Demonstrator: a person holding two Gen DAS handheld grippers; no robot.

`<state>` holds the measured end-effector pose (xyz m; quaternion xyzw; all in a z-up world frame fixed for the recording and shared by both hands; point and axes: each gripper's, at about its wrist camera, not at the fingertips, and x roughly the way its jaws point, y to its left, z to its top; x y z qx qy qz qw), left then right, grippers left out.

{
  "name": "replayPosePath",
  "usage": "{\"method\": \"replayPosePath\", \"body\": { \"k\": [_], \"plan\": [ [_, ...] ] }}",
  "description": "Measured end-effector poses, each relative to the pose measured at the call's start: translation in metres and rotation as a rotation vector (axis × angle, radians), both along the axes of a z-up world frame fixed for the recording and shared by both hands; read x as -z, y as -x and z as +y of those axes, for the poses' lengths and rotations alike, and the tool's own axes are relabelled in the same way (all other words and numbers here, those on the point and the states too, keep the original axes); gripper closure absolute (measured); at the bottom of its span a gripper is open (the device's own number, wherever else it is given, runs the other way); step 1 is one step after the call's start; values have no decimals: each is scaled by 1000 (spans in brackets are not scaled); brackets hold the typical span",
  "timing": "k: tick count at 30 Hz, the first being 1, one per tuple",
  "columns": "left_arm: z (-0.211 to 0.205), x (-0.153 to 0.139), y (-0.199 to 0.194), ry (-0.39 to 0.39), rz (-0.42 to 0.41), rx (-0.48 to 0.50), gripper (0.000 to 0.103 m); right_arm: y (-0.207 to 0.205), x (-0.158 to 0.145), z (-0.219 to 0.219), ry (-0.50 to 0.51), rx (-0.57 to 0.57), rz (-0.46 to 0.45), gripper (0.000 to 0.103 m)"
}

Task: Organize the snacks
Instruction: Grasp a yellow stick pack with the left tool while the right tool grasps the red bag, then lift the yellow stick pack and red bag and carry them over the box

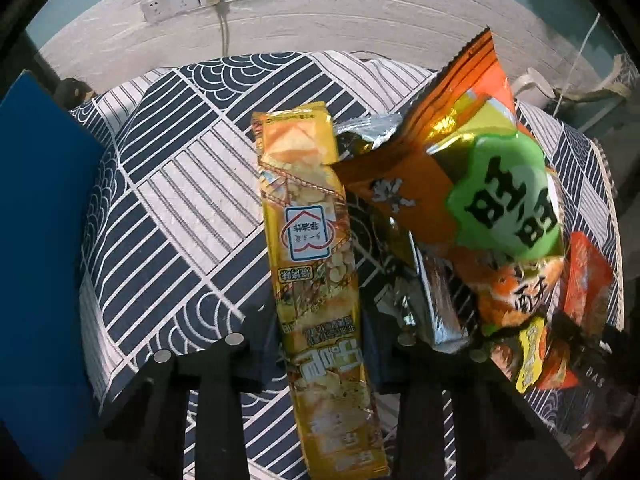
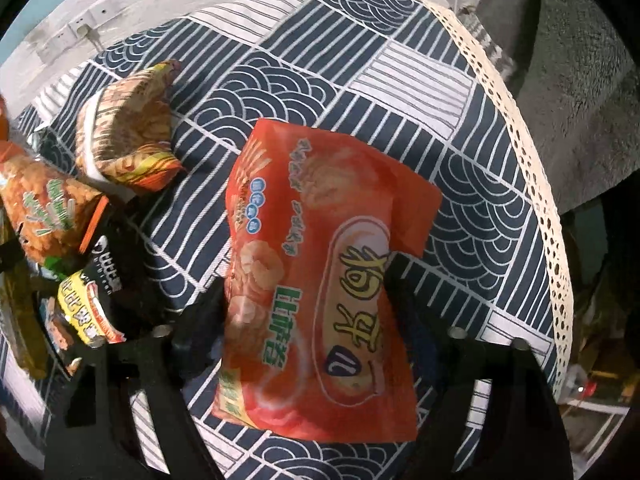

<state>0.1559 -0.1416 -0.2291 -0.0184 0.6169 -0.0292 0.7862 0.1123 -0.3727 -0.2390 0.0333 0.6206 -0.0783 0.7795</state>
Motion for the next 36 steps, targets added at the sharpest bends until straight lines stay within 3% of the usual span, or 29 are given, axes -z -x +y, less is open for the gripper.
{"method": "replayPosePath", "body": {
  "k": [2, 7, 20, 36],
  "plan": [
    [2, -1, 4, -5, 1, 5, 70, 9, -4, 0, -8, -5, 4, 49],
    [11, -5, 18, -31, -8, 28, 71, 26, -10, 4, -20, -14, 2, 54],
    [29, -29, 70, -70, -68, 74, 71, 70, -54, 34, 20, -65, -76, 54],
    [57, -103, 107, -45, -223, 92, 71, 84, -133, 87, -49, -184, -222, 54]
  ]
}}
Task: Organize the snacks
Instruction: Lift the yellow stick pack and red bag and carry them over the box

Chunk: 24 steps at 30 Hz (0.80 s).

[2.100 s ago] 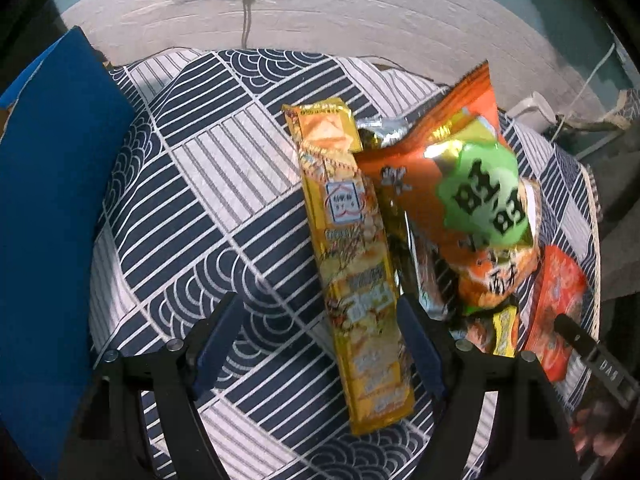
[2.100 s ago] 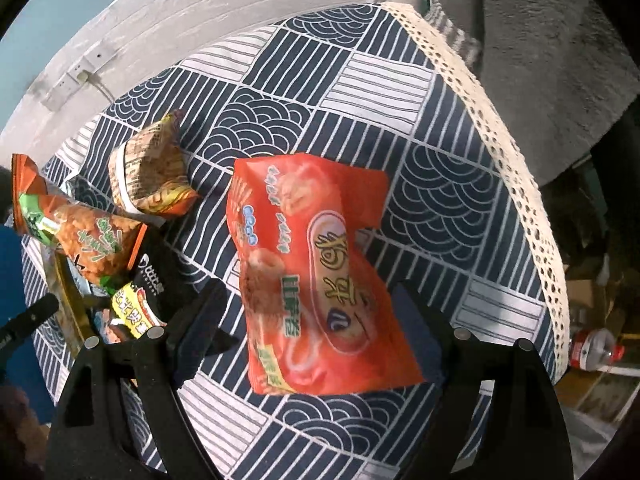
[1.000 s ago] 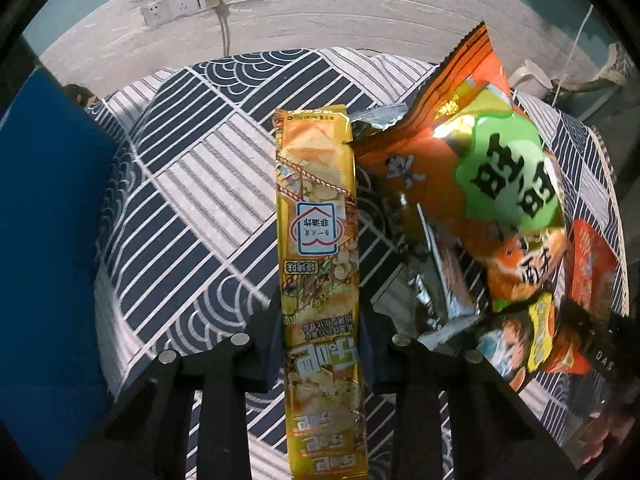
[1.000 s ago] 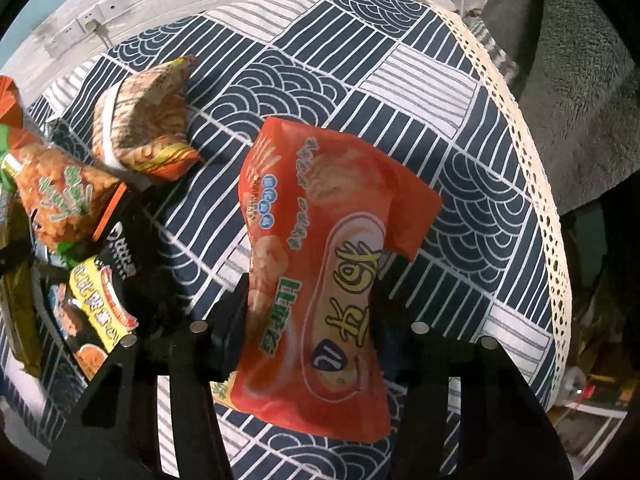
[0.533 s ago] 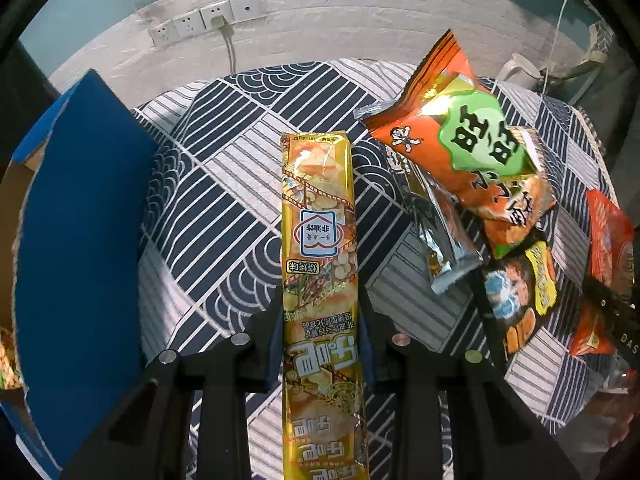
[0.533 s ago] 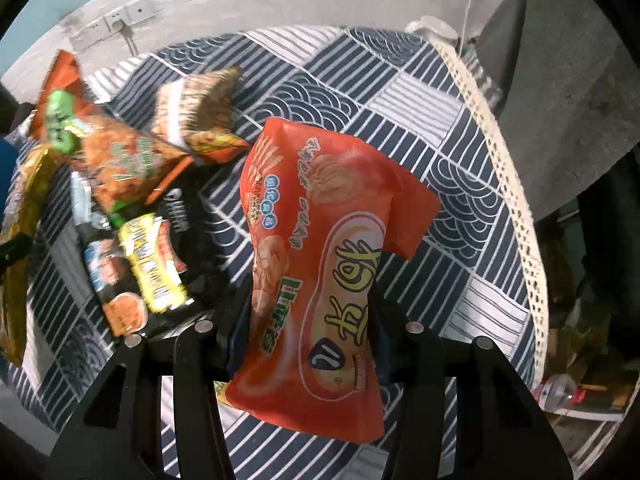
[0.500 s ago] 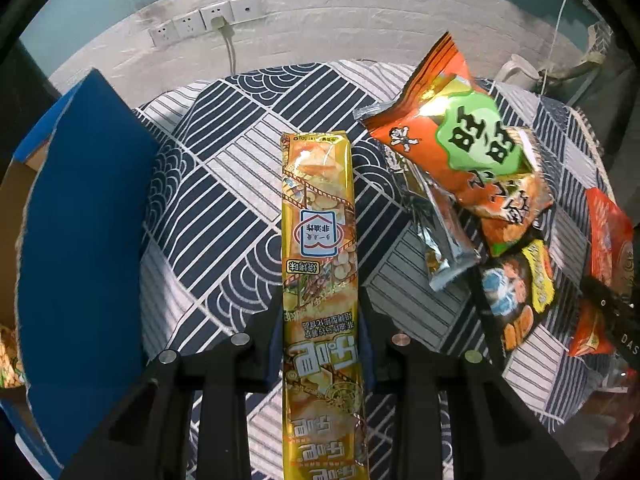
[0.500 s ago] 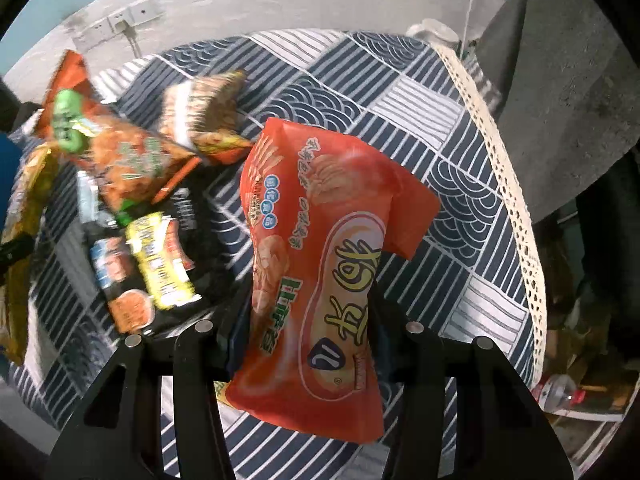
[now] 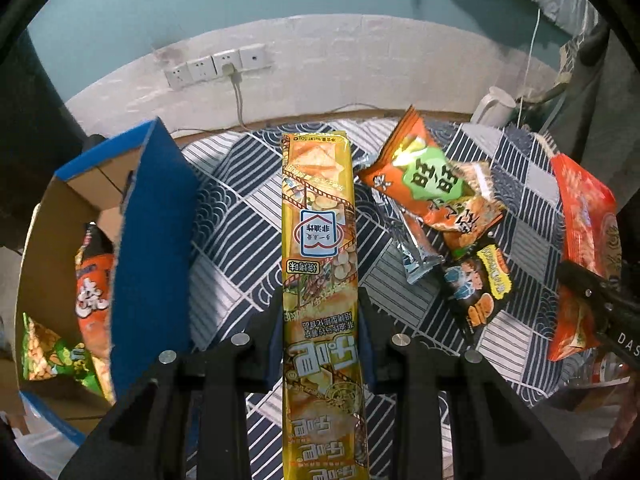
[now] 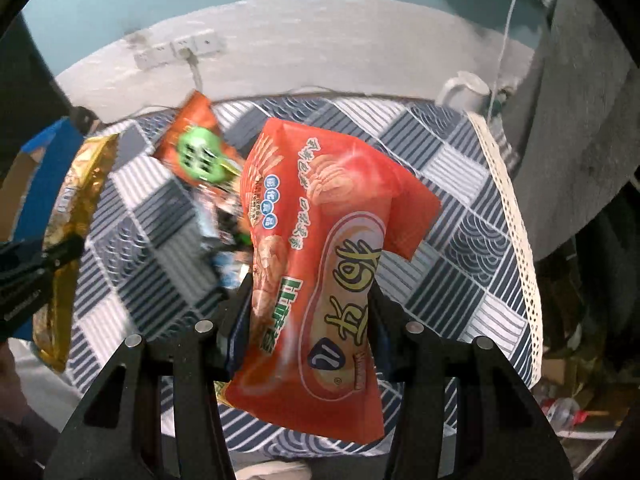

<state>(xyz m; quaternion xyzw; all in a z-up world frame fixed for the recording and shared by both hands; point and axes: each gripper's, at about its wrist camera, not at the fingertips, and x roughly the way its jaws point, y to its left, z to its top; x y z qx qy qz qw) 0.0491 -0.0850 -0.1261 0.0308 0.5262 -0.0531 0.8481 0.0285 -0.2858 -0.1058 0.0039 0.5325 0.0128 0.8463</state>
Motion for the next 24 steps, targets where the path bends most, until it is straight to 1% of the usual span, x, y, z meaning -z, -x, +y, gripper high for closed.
{"method": "replayPosePath", "body": {
  "k": [4, 6, 10, 13, 20, 24],
  "plan": [
    [6, -16, 9, -8, -37, 10, 72, 4, -19, 19, 11, -42, -45, 54],
    [10, -22, 12, 0, -46, 4, 72, 7, -28, 29, 16, -62, -63, 54],
    [21, -36, 17, 16, -70, -9, 71, 11, -43, 47, 5, -97, -88, 54],
    [27, -45, 21, 14, -94, -12, 72, 12, -54, 62, -5, -123, -112, 54],
    [50, -61, 31, 33, -120, -28, 72, 11, -65, 85, -19, -164, -133, 54],
    [66, -69, 34, 54, -119, -42, 72, 9, -69, 100, -24, -187, -143, 54]
  ]
}}
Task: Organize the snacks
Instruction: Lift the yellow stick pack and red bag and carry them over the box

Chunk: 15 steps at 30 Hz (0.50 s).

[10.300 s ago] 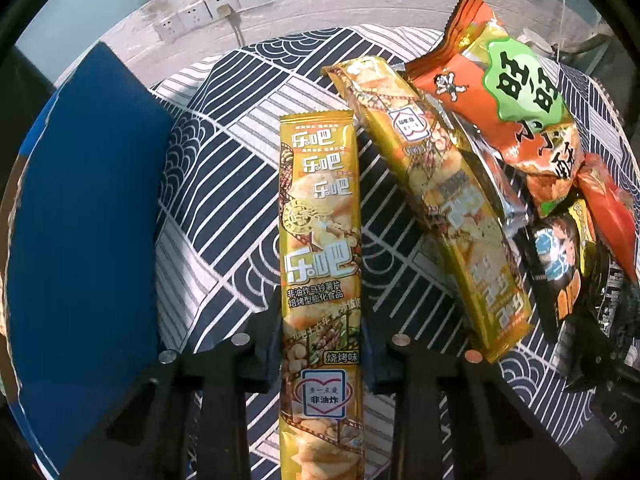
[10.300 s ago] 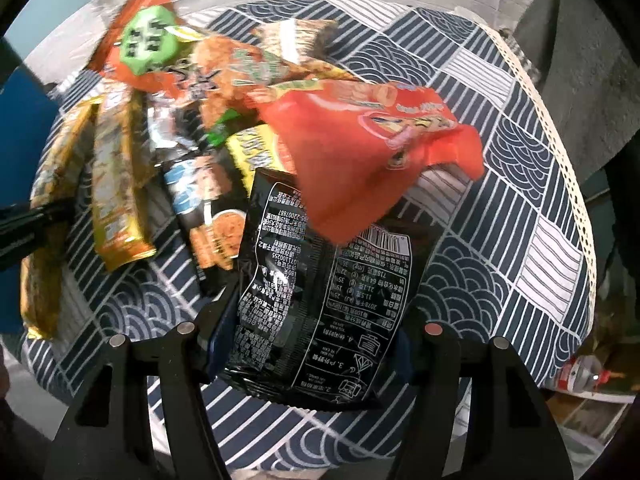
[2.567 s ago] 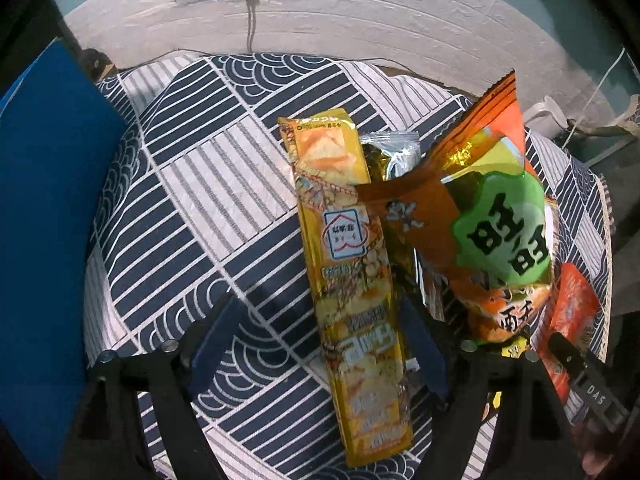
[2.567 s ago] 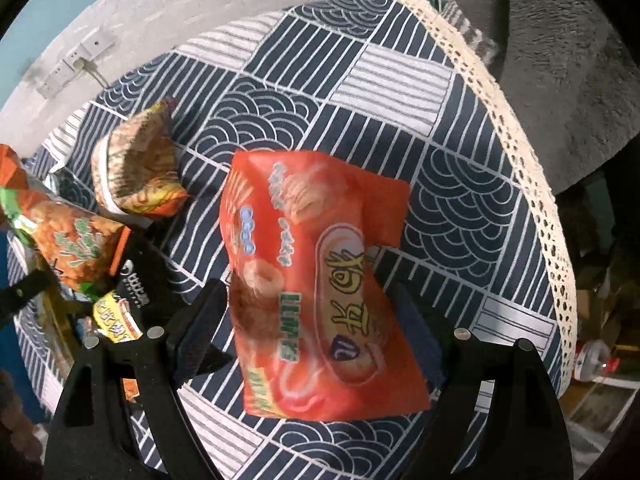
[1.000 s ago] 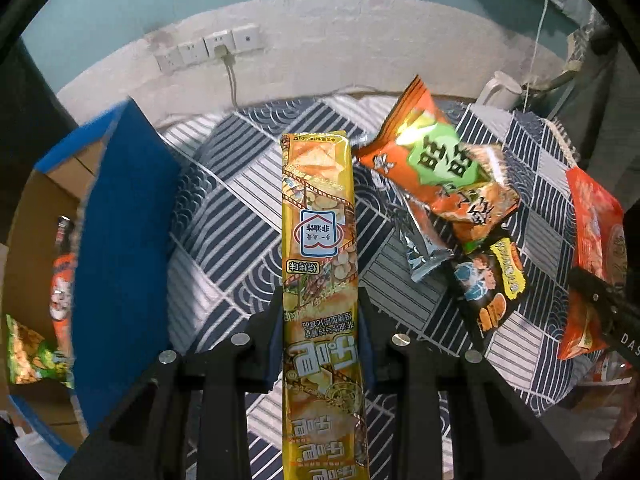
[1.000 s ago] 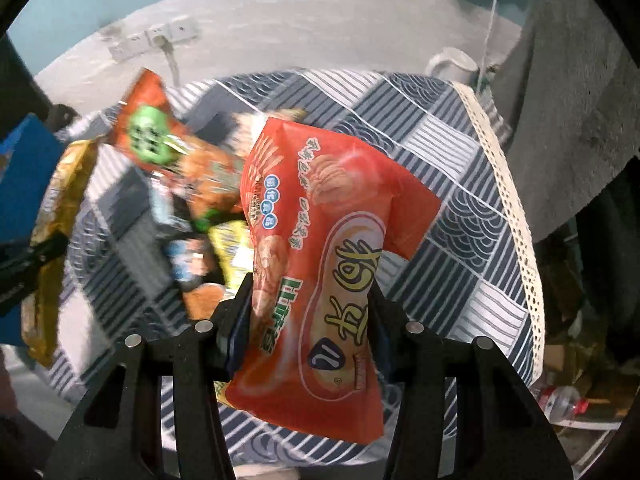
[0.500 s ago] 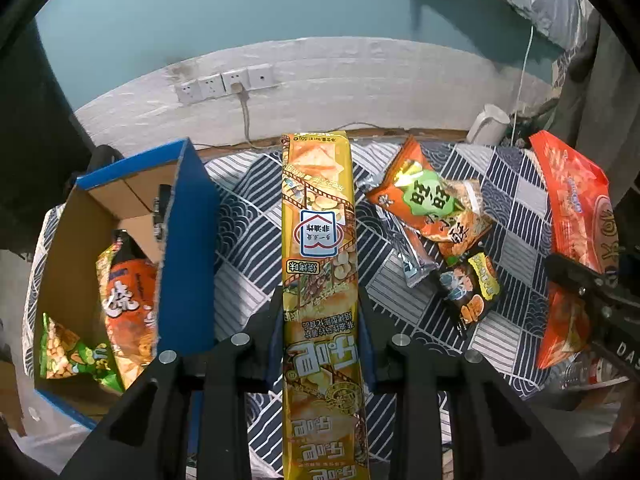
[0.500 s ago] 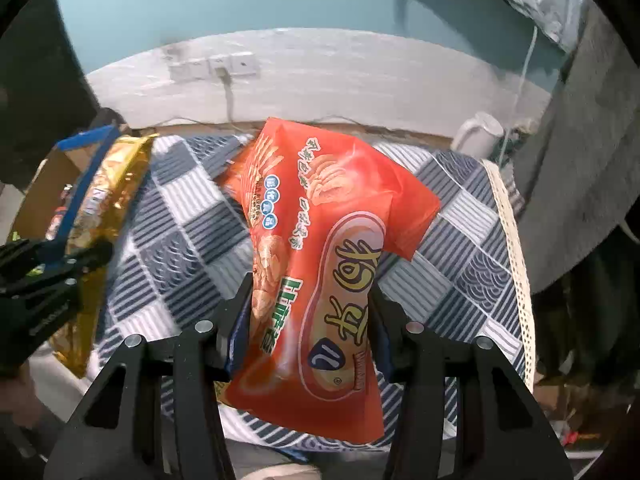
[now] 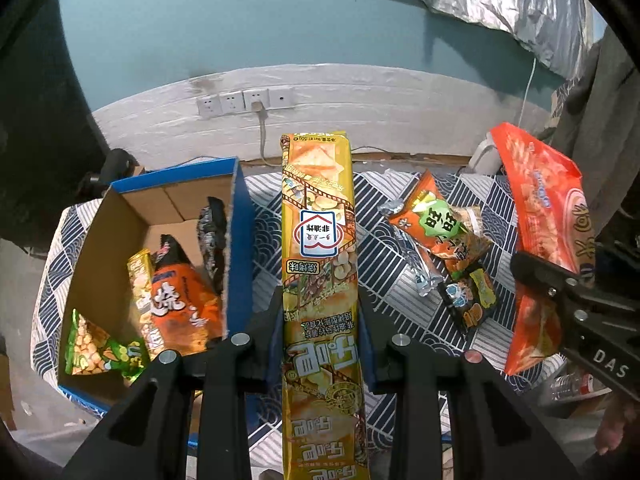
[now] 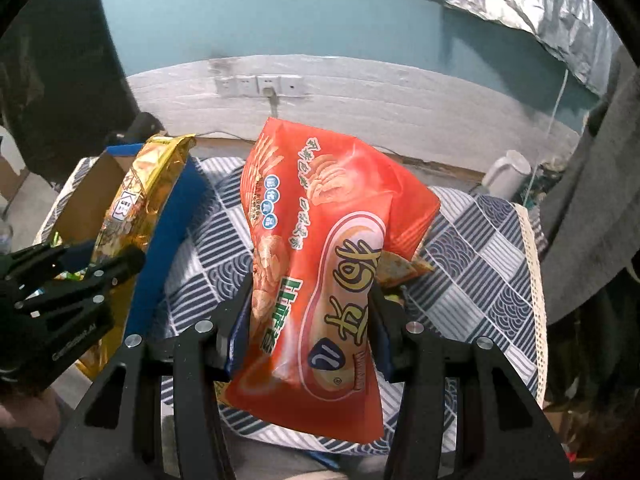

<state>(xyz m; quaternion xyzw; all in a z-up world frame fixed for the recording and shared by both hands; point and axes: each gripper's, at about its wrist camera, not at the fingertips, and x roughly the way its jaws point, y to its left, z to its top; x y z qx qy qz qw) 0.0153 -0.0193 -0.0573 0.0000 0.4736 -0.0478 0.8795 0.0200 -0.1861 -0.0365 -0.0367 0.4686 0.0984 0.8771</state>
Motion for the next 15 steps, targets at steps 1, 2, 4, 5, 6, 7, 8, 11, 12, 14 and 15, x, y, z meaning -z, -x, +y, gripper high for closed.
{"method": "replayPosePath", "body": {
  "k": [1, 2, 4, 5, 6, 7, 8, 11, 12, 14, 15],
  "plan": [
    [4, -2, 1, 6, 0, -3, 71, -1, -1, 4, 1, -7, -2, 54],
    [8, -5, 1, 10, -5, -8, 71, -3, -1, 8, 2, -11, -4, 54],
    [16, -9, 3, 3, -18, -19, 71, -6, -2, 16, 3, -20, -6, 54],
    [20, -11, 3, 2, -24, -24, 71, -9, -2, 20, 2, -26, -5, 54],
    [24, -12, 3, 0, -29, -29, 71, -10, -2, 23, 2, -31, -5, 54],
    [29, -13, 4, -2, -33, -37, 71, -12, -3, 29, 2, -40, -4, 54],
    [33, -14, 4, 2, -36, -45, 71, -14, -3, 34, 3, -48, -5, 54],
    [46, -11, 3, 6, -33, -70, 71, -20, -3, 54, 6, -82, -7, 54],
    [52, -10, 2, 12, -29, -81, 71, -22, -3, 61, 4, -92, -7, 54],
    [64, -7, 1, 17, -25, -100, 71, -26, -3, 73, 4, -109, -8, 54],
    [68, -6, 1, 14, -24, -108, 71, -28, -2, 82, 2, -123, -7, 54]
  ]
}}
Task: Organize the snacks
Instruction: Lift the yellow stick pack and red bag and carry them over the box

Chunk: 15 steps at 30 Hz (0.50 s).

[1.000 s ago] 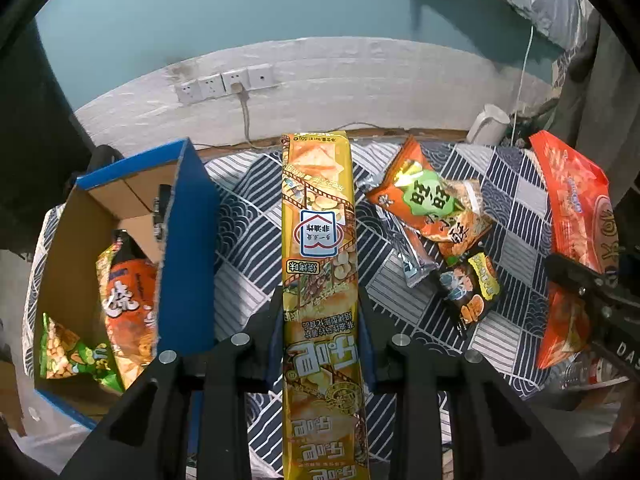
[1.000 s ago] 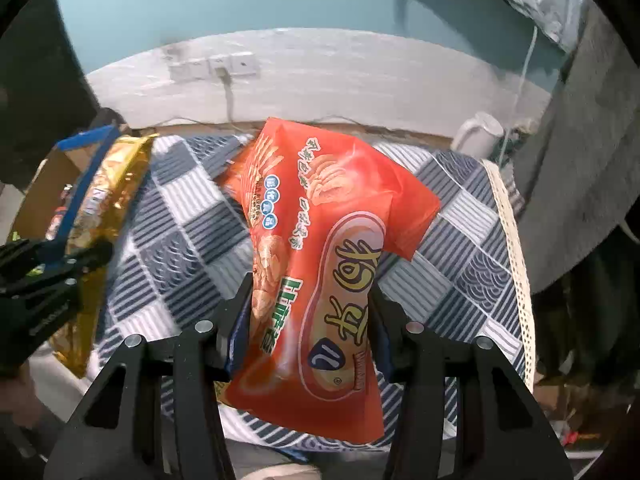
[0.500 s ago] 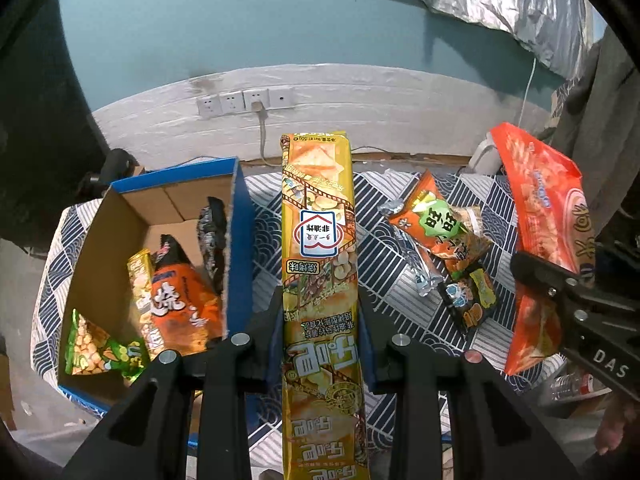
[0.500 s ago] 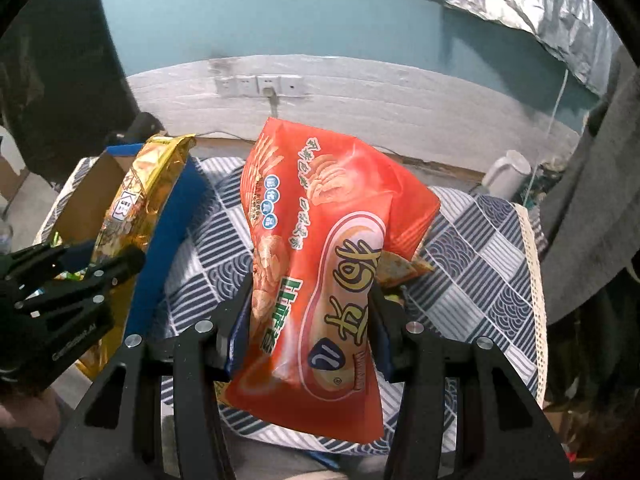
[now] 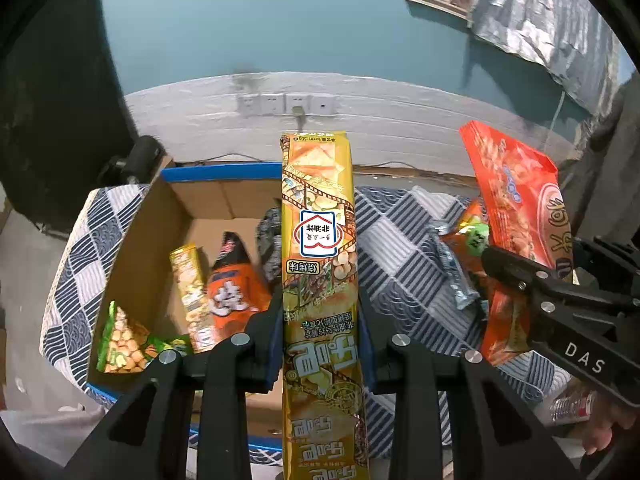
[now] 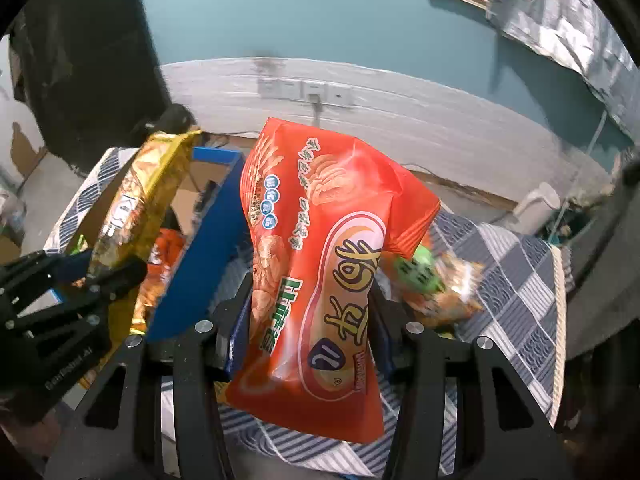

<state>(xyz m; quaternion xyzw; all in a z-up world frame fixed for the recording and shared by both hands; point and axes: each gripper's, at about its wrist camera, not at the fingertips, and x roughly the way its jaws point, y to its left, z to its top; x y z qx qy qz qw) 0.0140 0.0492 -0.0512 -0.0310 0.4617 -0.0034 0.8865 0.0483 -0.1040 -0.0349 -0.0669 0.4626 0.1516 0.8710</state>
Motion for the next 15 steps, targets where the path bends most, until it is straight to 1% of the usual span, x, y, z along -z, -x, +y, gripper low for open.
{"method": "replayPosePath", "body": {
  "k": [8, 15],
  "plan": [
    [47, 7, 0, 20, 9, -74, 71, -14, 6, 56, -4, -73, 10, 54],
    [85, 15, -1, 16, 16, -139, 71, -21, 18, 102, 6, -139, 35, 54]
  ]
}}
